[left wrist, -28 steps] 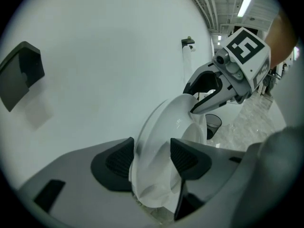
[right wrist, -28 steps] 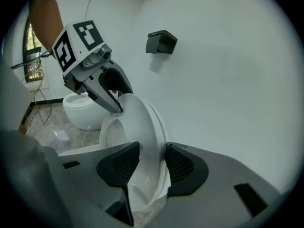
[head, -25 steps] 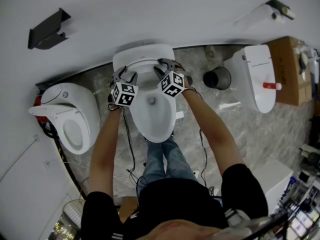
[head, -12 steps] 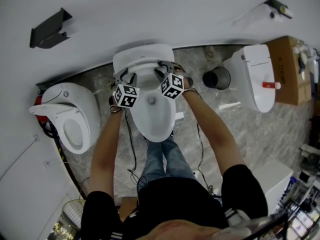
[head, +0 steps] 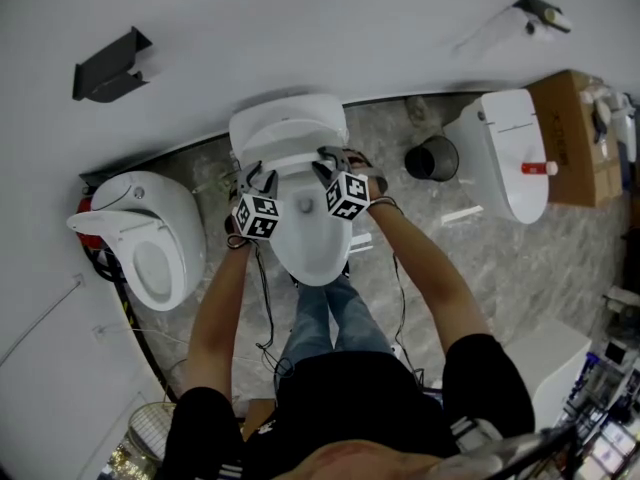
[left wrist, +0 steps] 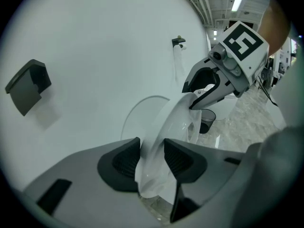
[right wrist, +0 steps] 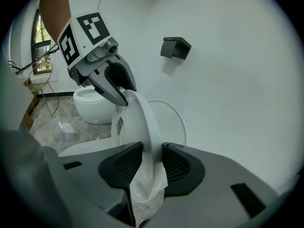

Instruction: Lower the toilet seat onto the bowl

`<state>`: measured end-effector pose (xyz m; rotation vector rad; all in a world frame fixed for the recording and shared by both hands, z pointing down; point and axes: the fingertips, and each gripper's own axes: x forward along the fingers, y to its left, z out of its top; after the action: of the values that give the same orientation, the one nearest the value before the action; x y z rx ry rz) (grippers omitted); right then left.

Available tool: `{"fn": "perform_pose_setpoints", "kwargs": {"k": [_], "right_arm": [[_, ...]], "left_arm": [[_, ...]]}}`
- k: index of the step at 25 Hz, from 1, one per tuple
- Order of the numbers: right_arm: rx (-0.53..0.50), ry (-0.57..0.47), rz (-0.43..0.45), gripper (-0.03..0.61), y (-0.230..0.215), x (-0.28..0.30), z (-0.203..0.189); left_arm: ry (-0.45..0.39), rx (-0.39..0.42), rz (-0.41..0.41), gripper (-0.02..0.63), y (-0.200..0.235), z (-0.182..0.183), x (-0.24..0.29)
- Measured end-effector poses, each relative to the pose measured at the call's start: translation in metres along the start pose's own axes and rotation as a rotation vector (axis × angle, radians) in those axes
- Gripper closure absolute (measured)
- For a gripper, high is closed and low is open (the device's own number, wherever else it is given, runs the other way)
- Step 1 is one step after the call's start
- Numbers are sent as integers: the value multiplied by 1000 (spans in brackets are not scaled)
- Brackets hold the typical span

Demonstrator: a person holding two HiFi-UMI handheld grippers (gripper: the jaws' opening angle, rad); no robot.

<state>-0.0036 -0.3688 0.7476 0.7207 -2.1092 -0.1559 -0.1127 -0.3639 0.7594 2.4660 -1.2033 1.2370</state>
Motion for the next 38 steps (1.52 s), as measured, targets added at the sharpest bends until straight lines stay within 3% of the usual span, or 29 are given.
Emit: {"fn": "perform_pose_setpoints", "kwargs": {"k": [5,10,21,38], "right_arm": [[-13,-8,22,434,23,-16,-3],[-27,-8,54,436,50,-33,-9],[-85,-6,168,445,134,-65,-35],[-292,50,275,433,252,-76,-90]], "left_arm": [[-2,-7,2,453,-18,-11,-18],[8,38,-11,456,-42,-26,-37],[54,51,-100,456,-110,-77,-76],[143,238,-181,427,-200,-158,-102]]}}
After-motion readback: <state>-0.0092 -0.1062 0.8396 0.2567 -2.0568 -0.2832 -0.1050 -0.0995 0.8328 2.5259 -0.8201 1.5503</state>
